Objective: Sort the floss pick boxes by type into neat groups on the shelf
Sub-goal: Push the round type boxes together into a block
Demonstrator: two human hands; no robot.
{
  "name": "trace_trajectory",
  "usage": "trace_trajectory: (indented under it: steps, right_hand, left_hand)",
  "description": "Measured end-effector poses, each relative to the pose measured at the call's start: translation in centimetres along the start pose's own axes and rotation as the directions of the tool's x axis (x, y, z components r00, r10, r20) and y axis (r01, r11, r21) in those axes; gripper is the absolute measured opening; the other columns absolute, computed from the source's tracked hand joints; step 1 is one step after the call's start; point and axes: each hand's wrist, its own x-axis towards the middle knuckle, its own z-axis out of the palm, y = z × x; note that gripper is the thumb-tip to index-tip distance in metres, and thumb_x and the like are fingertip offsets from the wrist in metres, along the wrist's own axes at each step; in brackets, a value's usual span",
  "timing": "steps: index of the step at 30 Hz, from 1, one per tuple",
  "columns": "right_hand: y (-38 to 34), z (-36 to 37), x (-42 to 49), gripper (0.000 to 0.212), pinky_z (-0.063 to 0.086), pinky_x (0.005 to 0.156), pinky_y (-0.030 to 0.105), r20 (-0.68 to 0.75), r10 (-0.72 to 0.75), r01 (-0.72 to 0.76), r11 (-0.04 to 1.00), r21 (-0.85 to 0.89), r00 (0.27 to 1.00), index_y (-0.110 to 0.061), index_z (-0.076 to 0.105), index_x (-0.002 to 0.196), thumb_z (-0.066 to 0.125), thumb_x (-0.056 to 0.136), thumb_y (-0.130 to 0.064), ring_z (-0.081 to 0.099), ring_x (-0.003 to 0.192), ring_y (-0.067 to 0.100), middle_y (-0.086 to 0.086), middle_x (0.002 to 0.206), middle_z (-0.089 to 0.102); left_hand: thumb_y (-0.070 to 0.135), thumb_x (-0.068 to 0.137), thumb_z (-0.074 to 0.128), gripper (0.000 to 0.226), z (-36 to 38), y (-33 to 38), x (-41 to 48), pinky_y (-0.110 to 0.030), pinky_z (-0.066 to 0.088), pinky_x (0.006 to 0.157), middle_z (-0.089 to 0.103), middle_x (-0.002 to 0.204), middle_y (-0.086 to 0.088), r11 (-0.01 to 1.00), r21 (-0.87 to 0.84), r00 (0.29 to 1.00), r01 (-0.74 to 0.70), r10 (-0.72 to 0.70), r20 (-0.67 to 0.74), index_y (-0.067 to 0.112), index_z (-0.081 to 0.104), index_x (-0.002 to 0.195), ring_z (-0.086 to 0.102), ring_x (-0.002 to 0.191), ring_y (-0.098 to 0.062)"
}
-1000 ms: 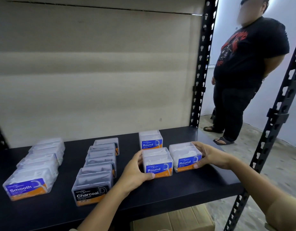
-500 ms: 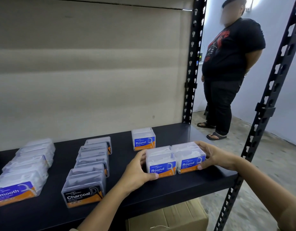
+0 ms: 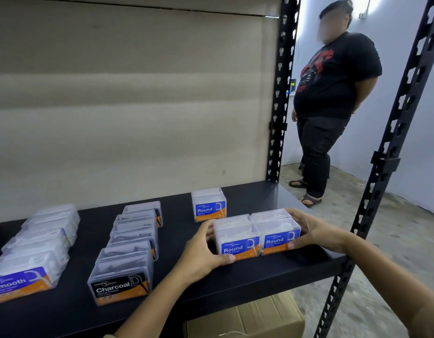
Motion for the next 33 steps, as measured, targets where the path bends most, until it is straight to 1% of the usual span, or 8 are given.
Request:
trace_trajectory:
  steps: [5, 8, 11, 14, 18, 21, 29, 33]
  right_hand:
    - [-0.6, -0.1, -0.3, 0.095, 0.047, 0.094, 0.023, -0.104, -0.062, 0.071, 0.994, 0.088, 0.993, -0.034, 0.039, 0.131, 0.08, 0.049, -0.057, 0.053, 0.12, 0.004, -0.013, 0.132, 0.05]
    - [-0.8, -0.6, 0.5, 0.095, 0.037, 0.108, 0.035, -0.23, -0.078, 0.099, 0.992, 0.08, 0.97, -0.036, 0.048, 0.124, 0.072, 0.042, -0.077, 0.048, 0.125, 0.012, -0.007, 0.131, 0.054]
    - [-1.5, -1.0, 1.7, 0.094, 0.037, 0.105, 0.035, -0.307, -0.101, 0.112, 0.994, 0.018, 0.946, -0.035, 0.052, 0.119, 0.067, 0.039, -0.083, 0.051, 0.121, 0.012, -0.005, 0.126, 0.058]
    - [-2.2, -1.2, 2.9, 0.085, 0.041, 0.093, 0.029, -0.327, -0.118, 0.122, 0.993, -0.01, 0.938, -0.034, 0.054, 0.116, 0.067, 0.044, -0.078, 0.053, 0.117, 0.011, -0.005, 0.124, 0.059]
    - [-2.2, -1.4, 4.5, 0.04, 0.045, 0.083, 0.022, -0.31, -0.1, 0.107, 0.994, 0.004, 0.946, -0.03, 0.056, 0.114, 0.067, 0.078, -0.043, 0.055, 0.115, 0.011, -0.001, 0.124, 0.06]
    - [-2.0, -1.5, 5.3, 0.04, 0.046, 0.082, 0.023, -0.309, -0.091, 0.101, 0.995, 0.017, 0.947, -0.027, 0.057, 0.115, 0.066, 0.077, -0.035, 0.058, 0.112, 0.013, 0.001, 0.121, 0.062]
    - [-1.3, -1.8, 6.1, 0.027, 0.046, 0.096, 0.035, -0.321, -0.073, 0.088, 0.995, 0.035, 0.944, -0.025, 0.058, 0.111, 0.061, 0.087, -0.014, 0.061, 0.108, 0.017, 0.002, 0.116, 0.065]
    - [-1.3, -1.7, 6.4, 0.032, 0.048, 0.089, 0.029, -0.304, -0.058, 0.075, 0.996, 0.044, 0.951, -0.02, 0.055, 0.118, 0.06, 0.088, -0.012, 0.059, 0.109, 0.018, 0.001, 0.116, 0.064]
  left_hand:
    - [0.047, 0.073, 0.069, 0.07, -0.9, 1.6, 0.1, -0.023, 0.04, 0.1, 0.052, 0.13, 0.011, 0.992, -0.127, 0.989, 0.017, -0.036, -0.147, 0.031, 0.04, 0.134, 0.049, 0.119, -0.003]
    - [0.02, 0.089, 0.06, 0.033, -2.5, 3.2, 1.6, -0.014, 0.043, 0.078, 0.059, 0.122, -0.003, 0.992, -0.123, 0.919, -0.019, -0.031, -0.393, 0.022, 0.054, 0.121, 0.056, 0.092, 0.001]
    - [0.007, 0.084, 0.062, 0.05, -4.4, 3.9, 4.2, -0.023, 0.044, 0.08, 0.052, 0.131, -0.007, 0.995, 0.043, 0.907, 0.086, -0.06, -0.417, 0.015, 0.046, 0.131, 0.056, 0.102, -0.013]
    - [0.01, 0.078, 0.07, 0.078, -5.8, 4.1, 6.3, -0.028, 0.041, 0.087, 0.036, 0.145, -0.011, 0.935, 0.268, 0.947, 0.232, -0.153, -0.284, 0.012, 0.027, 0.143, 0.045, 0.126, -0.024]
    - [0.004, 0.07, 0.075, 0.082, -6.5, 4.0, 8.0, -0.028, 0.041, 0.09, 0.04, 0.141, -0.012, 0.876, 0.363, 0.948, 0.317, -0.279, -0.154, 0.008, 0.03, 0.138, 0.044, 0.126, -0.026]
    - [0.004, 0.062, 0.079, 0.069, -7.2, 2.8, 9.0, -0.033, 0.046, 0.097, 0.054, 0.129, -0.009, 0.88, 0.36, 0.949, 0.31, -0.309, -0.06, 0.013, 0.042, 0.12, 0.053, 0.112, -0.022]
    - [0.001, 0.071, 0.075, 0.065, -7.2, 2.5, 10.2, -0.029, 0.053, 0.076, 0.052, 0.132, -0.005, 0.914, 0.314, 0.962, 0.258, -0.274, 0.006, 0.013, 0.042, 0.125, 0.054, 0.107, -0.019]
    - [0.001, 0.074, 0.073, 0.065, -5.6, 3.5, 10.5, -0.035, 0.054, 0.088, 0.048, 0.136, -0.004, 0.925, 0.322, 0.96, 0.2, -0.251, 0.125, 0.016, 0.041, 0.128, 0.052, 0.115, -0.02]
